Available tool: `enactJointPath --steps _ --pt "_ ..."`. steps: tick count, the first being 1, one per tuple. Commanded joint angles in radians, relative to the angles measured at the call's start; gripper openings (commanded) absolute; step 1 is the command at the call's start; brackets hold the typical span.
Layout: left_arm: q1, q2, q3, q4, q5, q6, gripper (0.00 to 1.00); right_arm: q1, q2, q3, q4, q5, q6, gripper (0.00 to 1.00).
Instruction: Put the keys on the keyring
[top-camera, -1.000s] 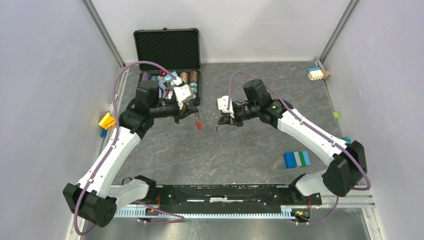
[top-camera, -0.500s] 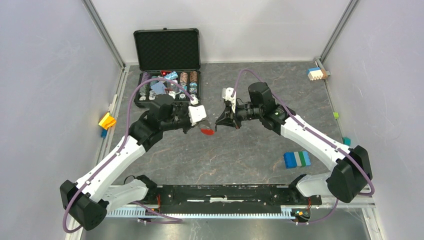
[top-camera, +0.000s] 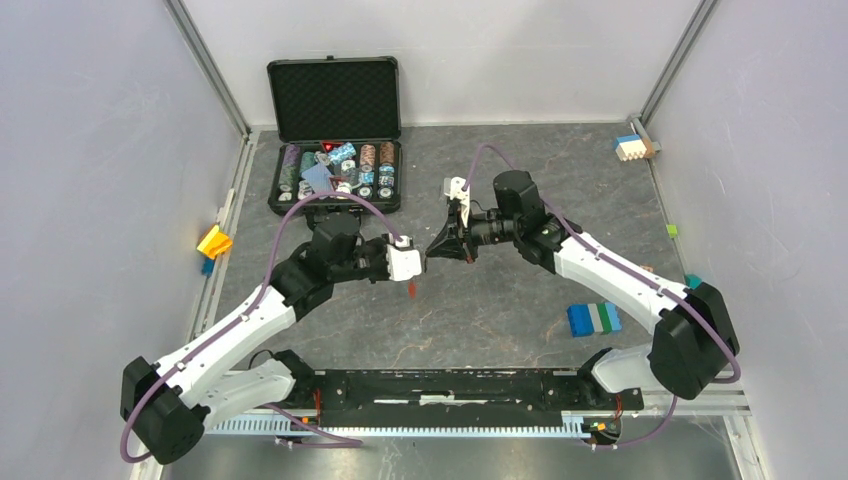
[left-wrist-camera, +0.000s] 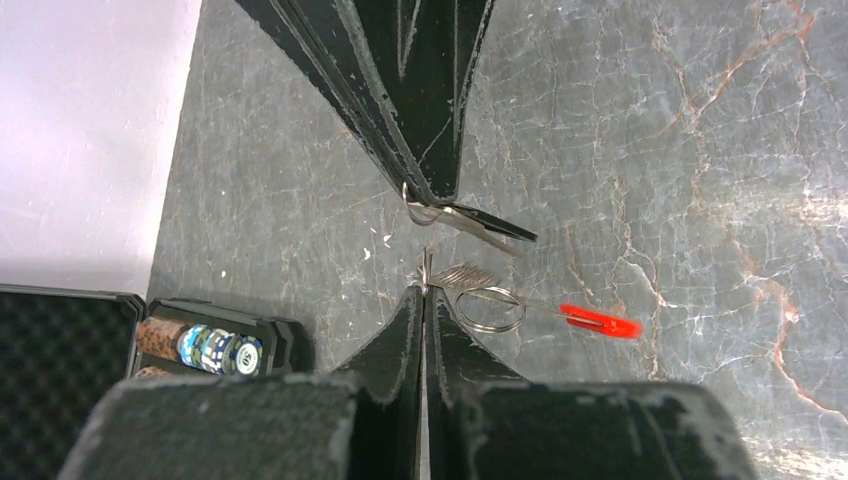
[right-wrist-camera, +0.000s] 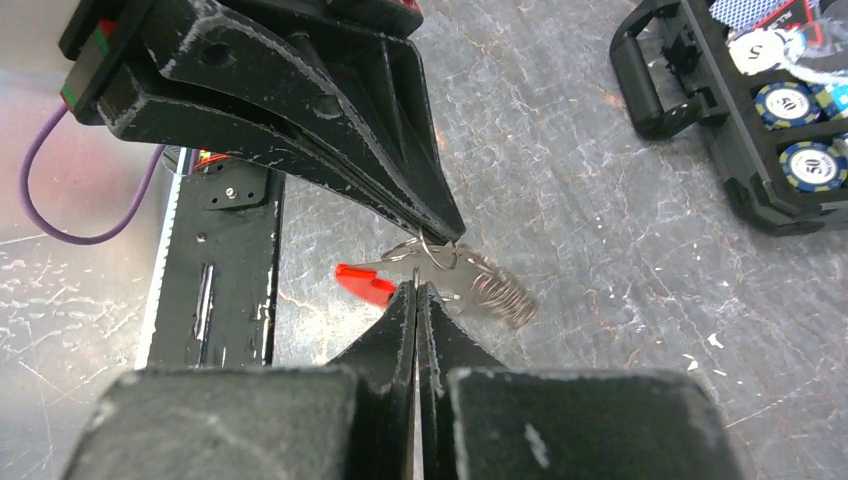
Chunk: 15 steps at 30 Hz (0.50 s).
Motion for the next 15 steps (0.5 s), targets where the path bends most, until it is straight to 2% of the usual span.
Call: enactJointPath --steps 1,8,15 --pt "-0.011 -0.021 -0.009 0.102 -0.034 0.060 0.02 0.003 0.007 -0.030 0.085 -0.028 0.044 0.00" --pt "-0.017 -0.017 -0.012 0.126 -0.054 0.025 0.02 0.003 0.020 -0.068 0.147 -0.046 0.097 0.00" --pt "-0.019 -0.015 -0.011 0.126 -0.055 0.021 0.02 0.003 0.047 -0.037 0.156 -0.059 0.117 0.00"
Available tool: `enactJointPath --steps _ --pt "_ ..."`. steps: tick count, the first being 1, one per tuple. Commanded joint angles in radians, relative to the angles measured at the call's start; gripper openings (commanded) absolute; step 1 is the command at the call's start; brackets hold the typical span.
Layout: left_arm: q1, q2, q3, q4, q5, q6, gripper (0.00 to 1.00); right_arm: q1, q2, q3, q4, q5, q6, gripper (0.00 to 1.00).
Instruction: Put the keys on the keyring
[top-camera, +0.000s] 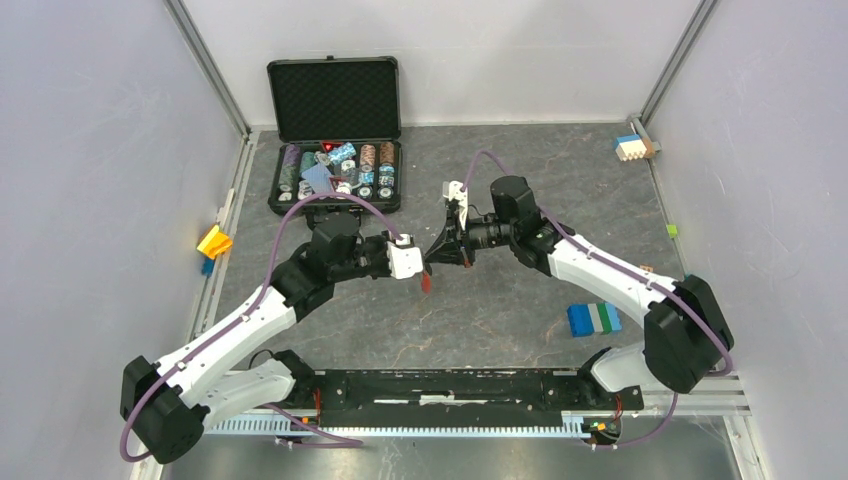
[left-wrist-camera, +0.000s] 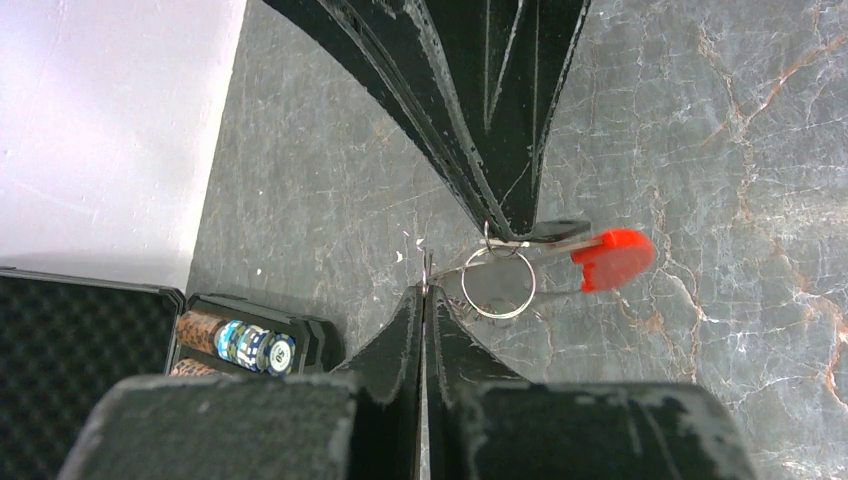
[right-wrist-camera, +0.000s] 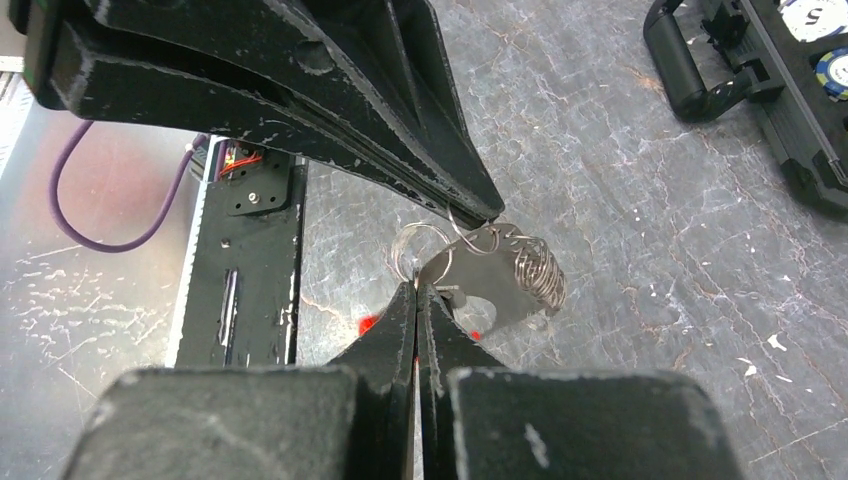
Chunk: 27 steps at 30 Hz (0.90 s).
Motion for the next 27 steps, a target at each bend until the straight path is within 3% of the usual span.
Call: enactJointPath --steps 1,27 --pt "-0.008 -0.014 0.002 0.061 -0.006 0.007 0.02 0.003 0.019 0.036 0.046 -0.027 0.024 0.00" --pt "-0.008 -0.024 -0.013 -0.001 0.080 0.054 0.02 0.002 0.017 0.096 -0.081 0.006 -0.108 0.00"
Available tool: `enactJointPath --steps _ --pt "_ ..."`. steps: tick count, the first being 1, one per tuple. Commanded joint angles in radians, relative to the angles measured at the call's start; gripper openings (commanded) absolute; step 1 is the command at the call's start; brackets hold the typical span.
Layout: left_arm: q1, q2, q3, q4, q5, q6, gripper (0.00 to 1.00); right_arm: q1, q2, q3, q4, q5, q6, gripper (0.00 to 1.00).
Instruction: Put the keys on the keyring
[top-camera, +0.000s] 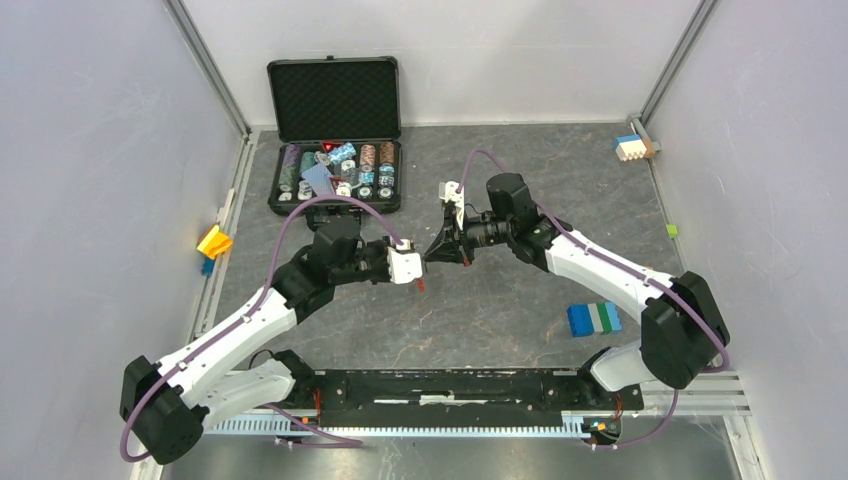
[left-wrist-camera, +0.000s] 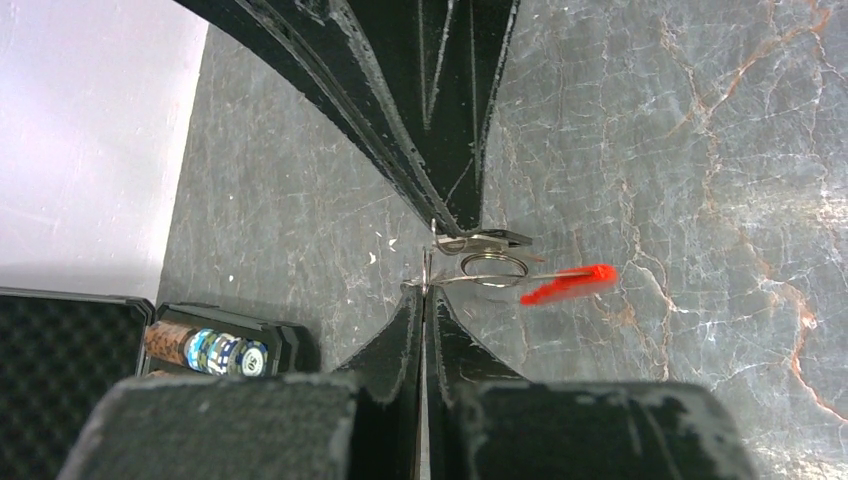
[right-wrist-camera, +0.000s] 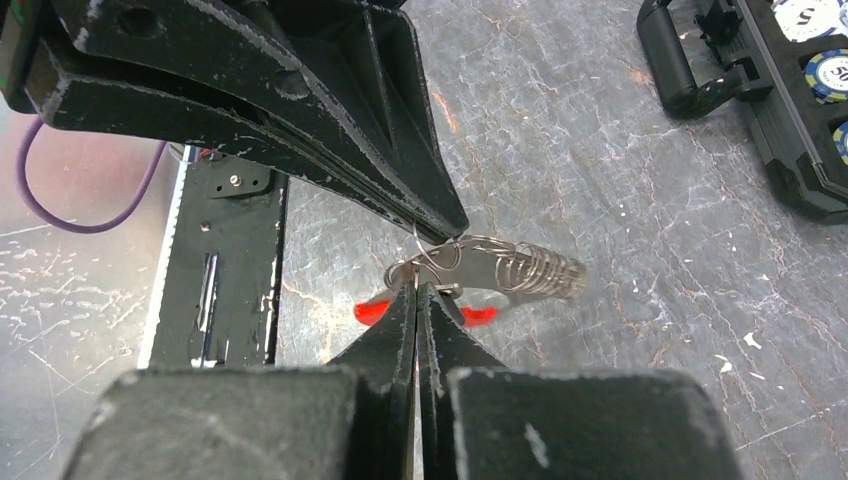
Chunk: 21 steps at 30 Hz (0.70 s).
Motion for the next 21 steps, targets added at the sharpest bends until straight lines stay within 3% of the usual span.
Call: enactJointPath --steps 1,21 --pt "-0.004 -0.020 0.013 0.001 0.054 0.057 0.02 0.003 -0.013 0.064 -0.032 0.007 -0.043 0.00" --pt "-0.004 -0.012 0.031 -0.011 0.076 0.014 0.02 0.036 -0.002 0.062 -0.038 0.006 -0.060 0.00"
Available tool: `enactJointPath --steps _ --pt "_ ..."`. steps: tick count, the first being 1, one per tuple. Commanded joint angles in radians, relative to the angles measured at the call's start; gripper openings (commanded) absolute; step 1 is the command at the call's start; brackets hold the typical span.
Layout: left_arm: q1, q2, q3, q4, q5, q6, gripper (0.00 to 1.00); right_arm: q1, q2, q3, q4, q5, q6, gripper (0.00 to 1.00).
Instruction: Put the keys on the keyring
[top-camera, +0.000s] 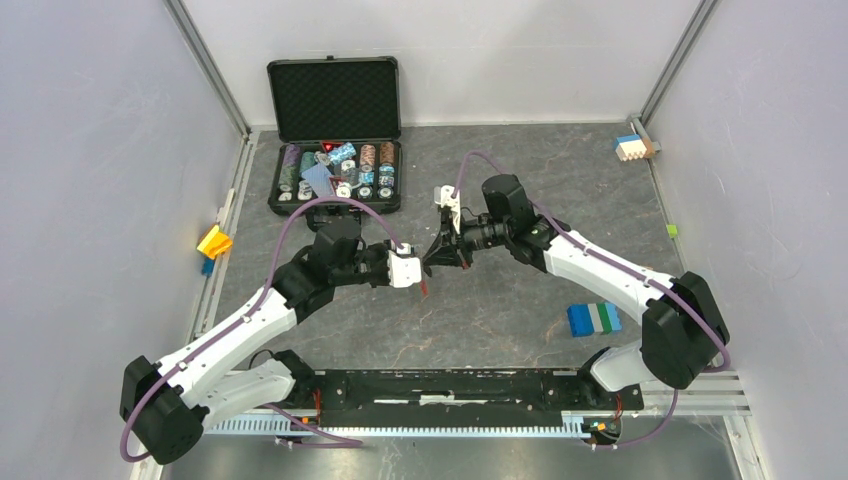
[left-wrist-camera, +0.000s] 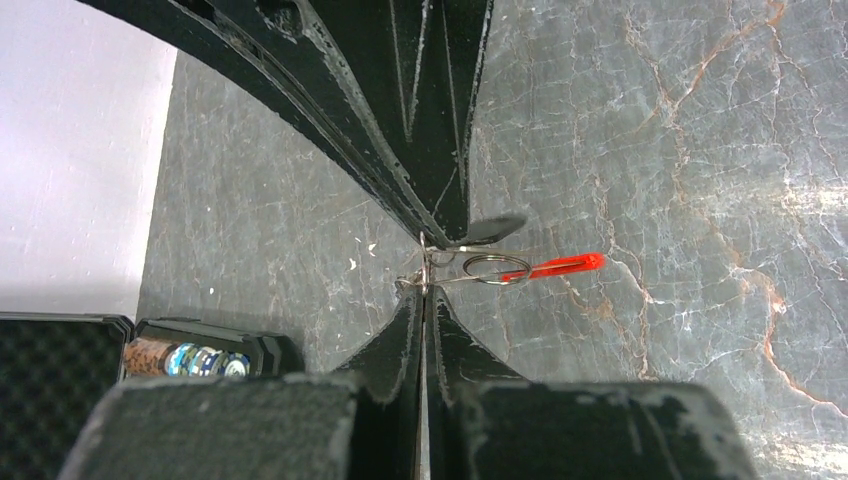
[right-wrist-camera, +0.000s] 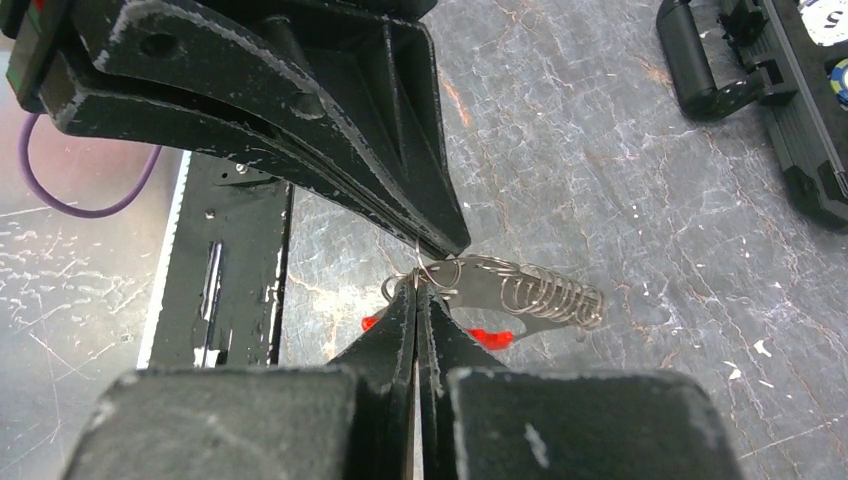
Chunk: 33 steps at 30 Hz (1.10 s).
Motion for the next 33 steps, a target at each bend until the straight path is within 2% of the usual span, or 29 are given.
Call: enactJointPath --steps 1,33 --pt "-0.004 -0.010 0.032 0.026 0.033 -0.009 0.02 0.013 0.000 0.042 0.019 -0.001 -0.017 0.00" --pt "-0.001 -0.029 0.034 -0.012 0.096 -0.002 0.02 0.014 0.011 0.051 -0.021 0.049 -0.055 0.00"
